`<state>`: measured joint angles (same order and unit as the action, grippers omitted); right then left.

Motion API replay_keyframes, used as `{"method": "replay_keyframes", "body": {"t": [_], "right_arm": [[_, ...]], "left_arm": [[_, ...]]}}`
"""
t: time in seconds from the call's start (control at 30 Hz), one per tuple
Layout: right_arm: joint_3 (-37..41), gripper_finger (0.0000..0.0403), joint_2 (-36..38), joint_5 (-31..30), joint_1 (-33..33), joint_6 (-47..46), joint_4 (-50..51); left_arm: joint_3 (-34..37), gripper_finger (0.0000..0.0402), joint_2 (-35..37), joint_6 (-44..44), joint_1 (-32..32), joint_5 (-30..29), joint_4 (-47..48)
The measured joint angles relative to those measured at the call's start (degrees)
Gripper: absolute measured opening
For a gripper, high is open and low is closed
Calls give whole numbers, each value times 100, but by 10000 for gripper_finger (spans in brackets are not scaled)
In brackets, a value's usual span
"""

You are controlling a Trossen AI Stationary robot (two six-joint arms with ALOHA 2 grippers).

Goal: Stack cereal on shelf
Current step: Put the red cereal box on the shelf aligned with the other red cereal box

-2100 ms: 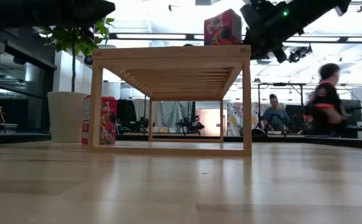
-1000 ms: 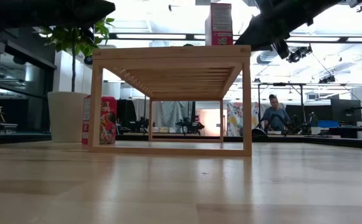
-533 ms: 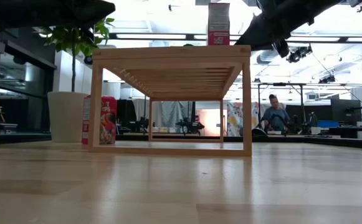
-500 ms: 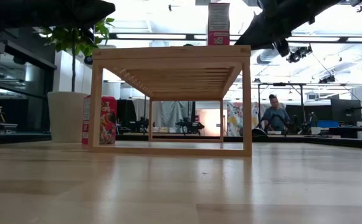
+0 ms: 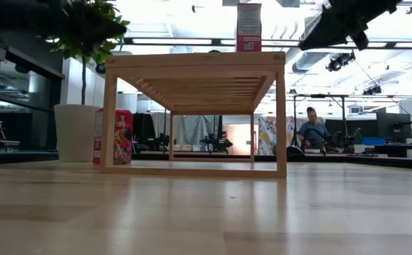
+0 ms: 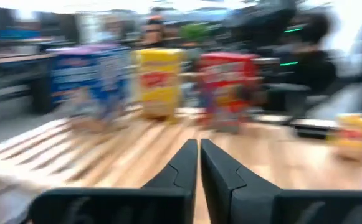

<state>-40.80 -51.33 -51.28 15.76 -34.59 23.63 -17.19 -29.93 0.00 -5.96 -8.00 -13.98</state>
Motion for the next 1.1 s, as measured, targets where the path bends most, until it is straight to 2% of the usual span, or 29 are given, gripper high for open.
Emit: {"method": "replay_keyframes", "body": {"t": [0.1, 0.23, 0.33, 0.47, 0.63, 0.8, 1.1], "right_arm": [[0, 0, -29, -98, 54, -410, 361], [67, 0, -137, -151, 54, -729, 467], [213, 0, -254, -340, 52, -892, 458], [337, 0, -382, -476, 36, -1094, 452], [339, 0, -426, -523, 39, -1186, 348], [341, 0, -426, -528, 39, -1197, 38], [343, 0, -426, -524, 39, -1198, -231]], "left_arm": [[-77, 43, 37, 50, -2, -1046, 497], [-229, 104, -96, -154, -2, -2402, 1464], [-232, 155, -272, -534, -40, -2899, 1973], [-234, 212, -524, -889, -217, -2911, 2211], [-242, 255, -739, -1049, -486, -2883, 2203], [-251, 270, -944, -1279, -776, -2688, 2255], [-251, 271, -1292, -1440, -1270, -2128, 2273]]}}
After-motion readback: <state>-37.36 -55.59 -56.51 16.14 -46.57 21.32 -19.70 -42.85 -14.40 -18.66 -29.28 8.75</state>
